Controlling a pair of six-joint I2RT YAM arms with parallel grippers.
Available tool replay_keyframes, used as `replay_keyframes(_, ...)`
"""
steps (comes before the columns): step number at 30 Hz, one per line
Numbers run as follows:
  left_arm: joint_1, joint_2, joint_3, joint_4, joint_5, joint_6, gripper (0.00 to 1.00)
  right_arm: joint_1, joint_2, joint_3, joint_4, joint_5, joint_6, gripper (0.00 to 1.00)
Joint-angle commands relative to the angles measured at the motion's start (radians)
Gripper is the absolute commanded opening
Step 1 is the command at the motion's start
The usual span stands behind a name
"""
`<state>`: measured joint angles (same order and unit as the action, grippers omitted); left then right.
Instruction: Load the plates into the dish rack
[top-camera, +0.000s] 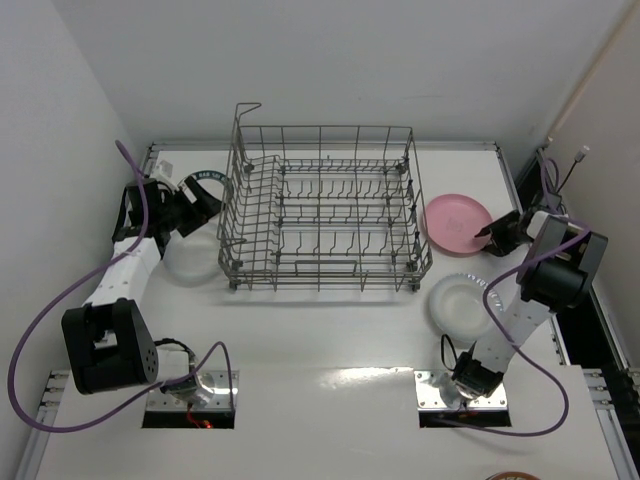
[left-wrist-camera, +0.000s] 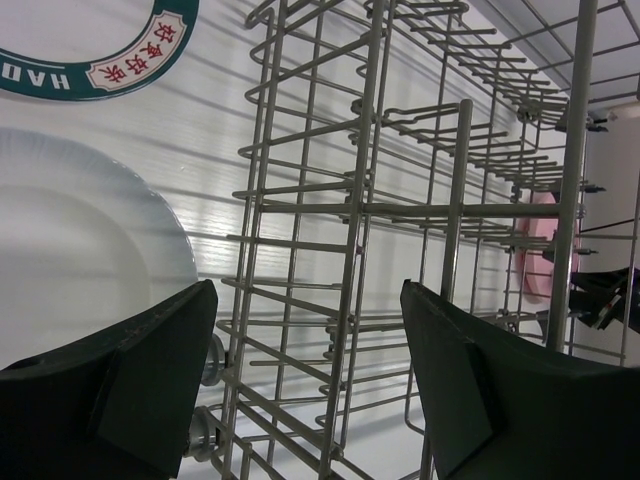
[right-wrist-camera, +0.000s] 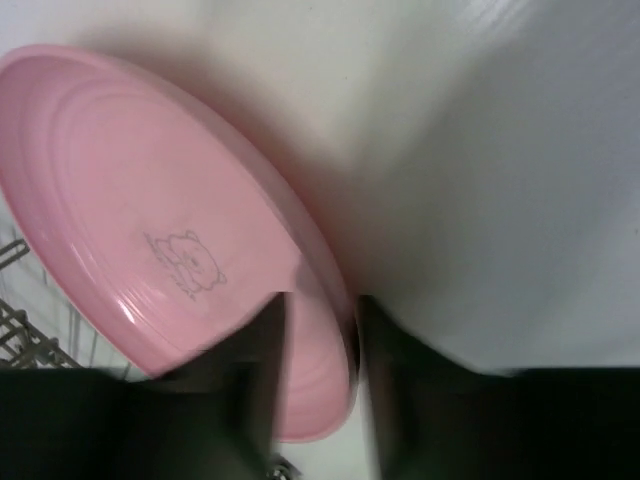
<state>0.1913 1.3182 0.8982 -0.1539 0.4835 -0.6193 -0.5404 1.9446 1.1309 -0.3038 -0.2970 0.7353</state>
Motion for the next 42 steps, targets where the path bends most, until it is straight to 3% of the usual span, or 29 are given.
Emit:
replay_keyframes(1, -0.009, -0.002, -0.002, 0.056, 0.098, -0.031, 0.72, 0.007, 0.022, 0.052, 0.002, -0.033, 0.015, 0.22)
replay_keyframes(3, -0.009, 0.007, -0.002, 0.065, 0.109, -0.031, 0.72, 0.007, 0.022, 0.052, 0.002, -0.042, 0.015, 0.01)
replay_keyframes(8, -0.009, 0.007, -0.002, 0.065, 0.119, -0.04, 0.72, 0.016, -0.122, -0.028, -0.006, 0.034, 0.028, 0.0)
replay_keyframes(14, -0.009, 0.007, -0.012, 0.083, 0.129, -0.049, 0.72, 0.117, -0.606, -0.106, -0.04, 0.375, 0.117, 0.0)
replay_keyframes(19, -0.009, 0.007, -0.012, 0.083, 0.138, -0.049, 0.72, 0.252, -0.771, 0.053, -0.139, 0.597, 0.108, 0.0)
replay_keyframes(22, -0.009, 0.007, -0.012, 0.083, 0.138, -0.049, 0.72, 0.333, -0.783, 0.164, -0.193, 0.703, 0.073, 0.0)
replay_keyframes(27, -0.009, 0.007, -0.012, 0.074, 0.127, -0.049, 0.72, 0.471, -0.665, 0.329, -0.302, 0.853, -0.039, 0.0)
replay_keyframes(34, -0.009, 0.007, -0.012, 0.074, 0.109, -0.04, 0.72, 0.73, -0.59, 0.322, -0.264, 1.108, -0.135, 0.0)
replay_keyframes(42, -0.009, 0.007, -0.012, 0.065, 0.099, -0.031, 0.72, 0.988, -0.302, 0.578, -0.447, 1.427, -0.155, 0.0)
